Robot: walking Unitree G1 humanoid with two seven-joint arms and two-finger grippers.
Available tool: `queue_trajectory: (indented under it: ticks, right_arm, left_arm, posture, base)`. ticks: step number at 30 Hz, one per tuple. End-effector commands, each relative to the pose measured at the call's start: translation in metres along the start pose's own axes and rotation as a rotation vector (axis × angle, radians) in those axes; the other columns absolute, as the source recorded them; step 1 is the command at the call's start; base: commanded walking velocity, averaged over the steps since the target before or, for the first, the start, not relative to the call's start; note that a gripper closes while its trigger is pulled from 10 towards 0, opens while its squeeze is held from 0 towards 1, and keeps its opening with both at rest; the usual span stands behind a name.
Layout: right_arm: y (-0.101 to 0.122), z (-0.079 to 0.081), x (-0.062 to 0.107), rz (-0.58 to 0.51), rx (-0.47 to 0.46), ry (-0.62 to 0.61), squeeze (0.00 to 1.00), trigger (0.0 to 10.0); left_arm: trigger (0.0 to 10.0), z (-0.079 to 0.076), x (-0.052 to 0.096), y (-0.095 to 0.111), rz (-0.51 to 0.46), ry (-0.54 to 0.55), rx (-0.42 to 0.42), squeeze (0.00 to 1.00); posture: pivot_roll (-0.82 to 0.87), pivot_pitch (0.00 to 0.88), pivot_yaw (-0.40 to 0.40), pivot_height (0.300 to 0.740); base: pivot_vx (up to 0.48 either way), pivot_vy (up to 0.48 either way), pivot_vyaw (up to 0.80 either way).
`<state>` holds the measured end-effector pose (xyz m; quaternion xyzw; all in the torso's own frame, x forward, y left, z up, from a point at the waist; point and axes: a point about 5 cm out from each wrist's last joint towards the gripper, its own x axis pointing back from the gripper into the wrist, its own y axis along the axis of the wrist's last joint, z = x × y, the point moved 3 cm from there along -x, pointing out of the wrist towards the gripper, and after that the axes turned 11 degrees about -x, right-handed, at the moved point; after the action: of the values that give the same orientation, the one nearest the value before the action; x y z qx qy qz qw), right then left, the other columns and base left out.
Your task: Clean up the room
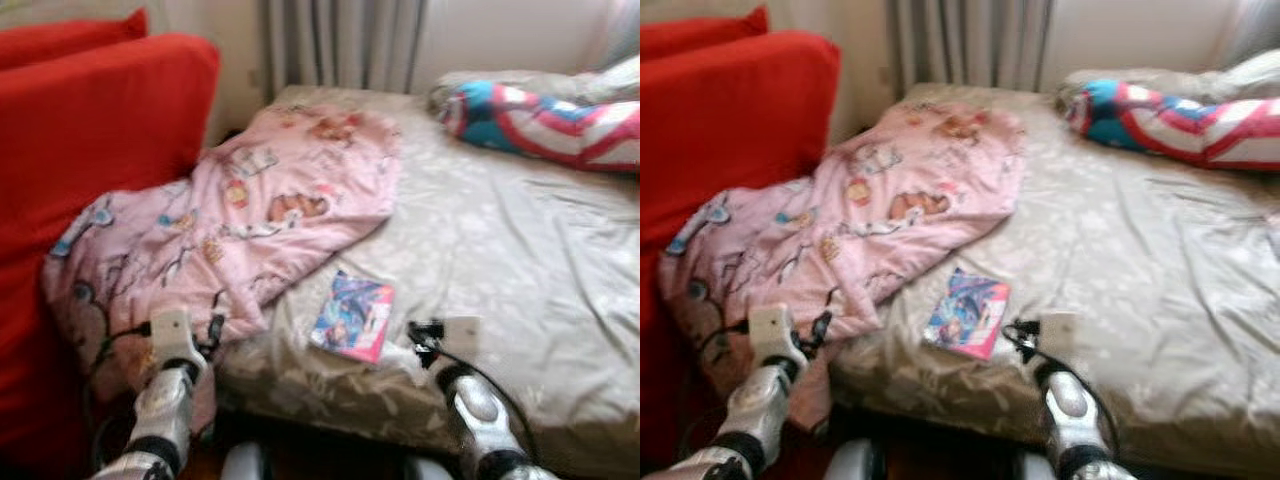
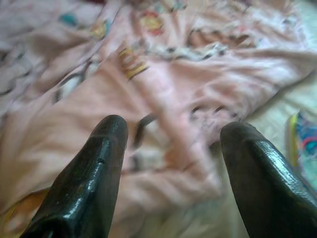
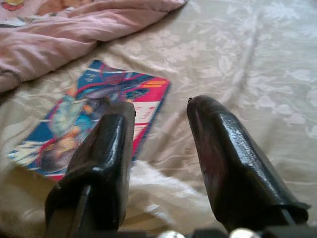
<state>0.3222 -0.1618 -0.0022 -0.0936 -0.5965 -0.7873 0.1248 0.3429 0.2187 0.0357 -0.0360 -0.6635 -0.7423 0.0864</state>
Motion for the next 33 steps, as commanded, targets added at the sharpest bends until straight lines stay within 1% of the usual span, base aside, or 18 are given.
queue_trajectory:
  ticks: [1,4,6,10,13,15,20,21,22,24,26,29,33]
  right_arm:
    - [-0.002,-0.008,0.002,0.019,0.004,-0.020,0.00,10.0]
    - [-0.005,-0.007,0.002,0.043,0.022,-0.014,0.00,10.0]
    - [-0.006,-0.007,0.002,0.050,0.021,-0.015,0.00,10.0]
    - [-0.011,-0.007,0.001,0.099,0.031,-0.022,0.00,10.0]
    - [-0.012,-0.008,0.000,0.120,0.011,-0.022,0.00,10.0]
    - [-0.016,-0.009,0.000,0.173,0.028,-0.020,0.00,10.0]
    - [-0.015,-0.008,-0.004,0.231,0.085,-0.018,0.00,10.0]
    - [-0.014,-0.005,-0.006,0.242,0.089,-0.011,0.19,10.0]
    - [-0.014,-0.004,-0.006,0.247,0.093,-0.010,1.00,10.0]
    - [-0.014,0.001,-0.008,0.250,0.089,0.003,1.00,10.0]
    - [-0.016,0.001,-0.007,0.259,0.100,0.000,1.00,10.0]
    - [-0.022,0.000,-0.005,0.292,0.145,-0.001,1.00,10.0]
    - [-0.031,-0.008,0.001,0.332,0.143,-0.025,1.00,10.0]
  left_arm:
    - [10.0,-0.005,0.003,-0.008,0.026,-0.016,0.005,0.00]
    - [10.0,-0.005,0.003,-0.008,0.026,-0.015,0.010,0.00]
    - [10.0,-0.005,0.003,-0.008,0.026,-0.014,0.010,0.00]
    - [10.0,-0.005,0.003,-0.007,0.024,-0.012,0.007,0.00]
    - [10.0,-0.006,0.002,-0.006,0.019,-0.015,0.004,0.00]
    - [10.0,-0.006,0.002,-0.005,0.014,-0.020,0.000,0.00]
    - [10.0,-0.006,0.002,-0.001,-0.011,-0.029,-0.011,0.00]
    - [10.0,-0.005,0.003,0.000,-0.020,-0.030,-0.017,0.00]
    - [10.0,-0.003,0.003,0.001,-0.028,-0.030,-0.019,0.00]
    - [10.0,0.000,0.004,0.003,-0.048,-0.028,-0.019,0.00]
    - [10.0,0.000,0.005,0.003,-0.053,-0.028,-0.020,0.00]
    - [10.0,0.001,0.007,0.003,-0.064,-0.039,-0.041,0.00]
    - [10.0,0.001,0.010,0.005,-0.088,-0.042,-0.039,0.00]
  posture:
    - [-0.01,0.000,-0.008,0.597]
    - [-0.01,0.000,-0.008,0.597]
    - [-0.01,0.000,-0.008,0.597]
    - [0.00,0.000,-0.008,0.597]
    - [0.01,0.000,-0.011,0.597]
    - [0.02,0.000,-0.012,0.597]
    - [0.04,0.000,-0.015,0.597]
    - [0.04,0.006,-0.013,0.597]
    - [0.04,0.018,-0.010,0.597]
    - [0.05,0.023,-0.007,0.597]
    - [0.05,0.030,-0.007,0.597]
    - [0.06,0.052,-0.008,0.597]
    - [0.06,0.080,-0.010,0.597]
  base:
    - [0.330,0.000,0.00]
    - [0.303,0.000,0.00]
    - [0.000,0.000,0.00]
    - [0.000,0.000,0.00]
    - [0.000,0.000,0.00]
    - [0.000,0.000,0.00]
    - [0.000,0.000,0.00]
    - [0.000,0.000,0.00]
    - [0.000,0.000,0.00]
    - [0.000,0.000,0.00]
    - [0.000,0.000,0.00]
    - [0.000,0.000,0.00]
    - [0.000,0.000,0.00]
